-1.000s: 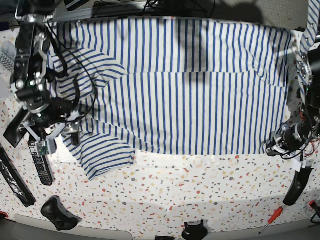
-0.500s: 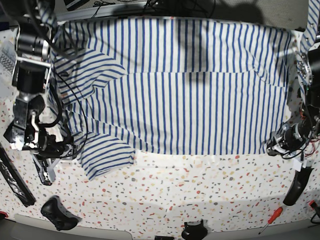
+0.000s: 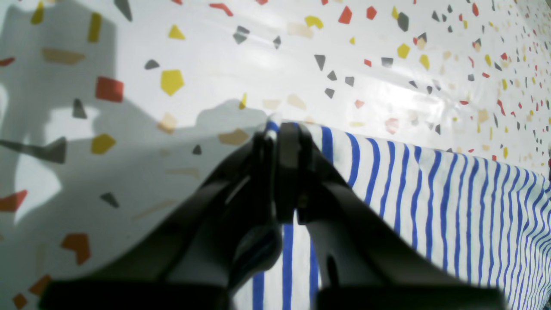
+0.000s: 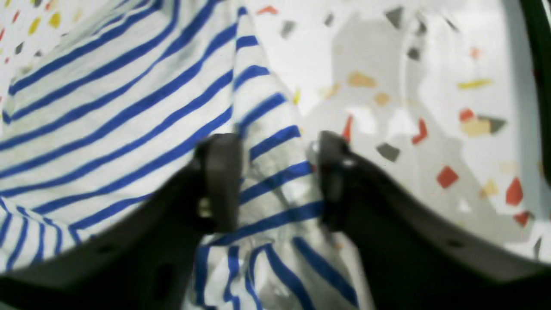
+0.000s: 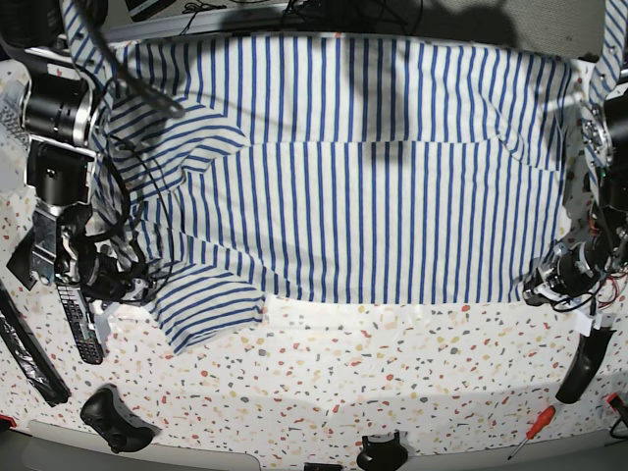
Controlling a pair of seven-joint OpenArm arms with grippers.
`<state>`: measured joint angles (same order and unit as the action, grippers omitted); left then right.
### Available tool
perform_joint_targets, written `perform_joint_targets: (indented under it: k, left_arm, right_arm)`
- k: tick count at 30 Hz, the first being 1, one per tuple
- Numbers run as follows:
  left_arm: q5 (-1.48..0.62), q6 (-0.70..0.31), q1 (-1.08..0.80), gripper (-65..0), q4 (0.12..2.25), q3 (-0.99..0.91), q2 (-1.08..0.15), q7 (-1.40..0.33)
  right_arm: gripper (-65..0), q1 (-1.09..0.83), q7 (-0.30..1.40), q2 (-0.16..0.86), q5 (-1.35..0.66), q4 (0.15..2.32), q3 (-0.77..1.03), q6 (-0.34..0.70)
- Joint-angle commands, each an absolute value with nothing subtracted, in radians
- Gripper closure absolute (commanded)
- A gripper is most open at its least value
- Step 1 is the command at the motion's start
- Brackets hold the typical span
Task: Layout the t-shirt on the table in an organized manner, then fold the t-shirt properly
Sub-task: 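Lay the folded hem onto the shirt body and release both grippers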
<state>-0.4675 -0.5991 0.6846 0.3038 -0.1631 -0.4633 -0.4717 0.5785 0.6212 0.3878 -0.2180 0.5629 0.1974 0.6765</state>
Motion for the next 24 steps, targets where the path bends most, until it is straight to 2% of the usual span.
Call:
perform_joint_targets:
  k: [1,5,6,11,17,24]
  left_arm:
    - [-0.482,-0.607,0.717,0.0,0.321,-0.164,-0.479,-0.455]
    - [-0.482,-0.607,0.717,0.0,0.321,-0.164,-0.479,-0.45]
    - [-0.482,-0.607,0.717,0.0,0.321,-0.164,-0.479,-0.445]
    - [-0.501,-0.607,0.718,0.0,0.321,-0.164,-0.479,-0.44]
    - [-0.506,-0.607,0.725,0.0,0.322,-0.164,-0.479,-0.388]
    - [-0.506,-0.607,0.745,0.0,0.355,-0.164,-0.48,-0.434]
  right_arm:
    - [-18.8,0.599,0.641,0.398,-0.228,0.569,0.196,0.696]
    - [-0.9,0.601,0.64,0.399,-0.247,0.569,0.196,0.698]
    - [0.0,0.604,0.639,0.399,-0.246,0.57,0.196,0.698]
    - [0.0,0.646,0.632,0.399,-0.24,0.573,0.196,0.695]
    - [0.0,0.735,0.633,0.399,-0.236,0.573,0.196,0.639]
    - [0.0,0.82,0.692,0.399,-0.24,0.573,0.196,0.636]
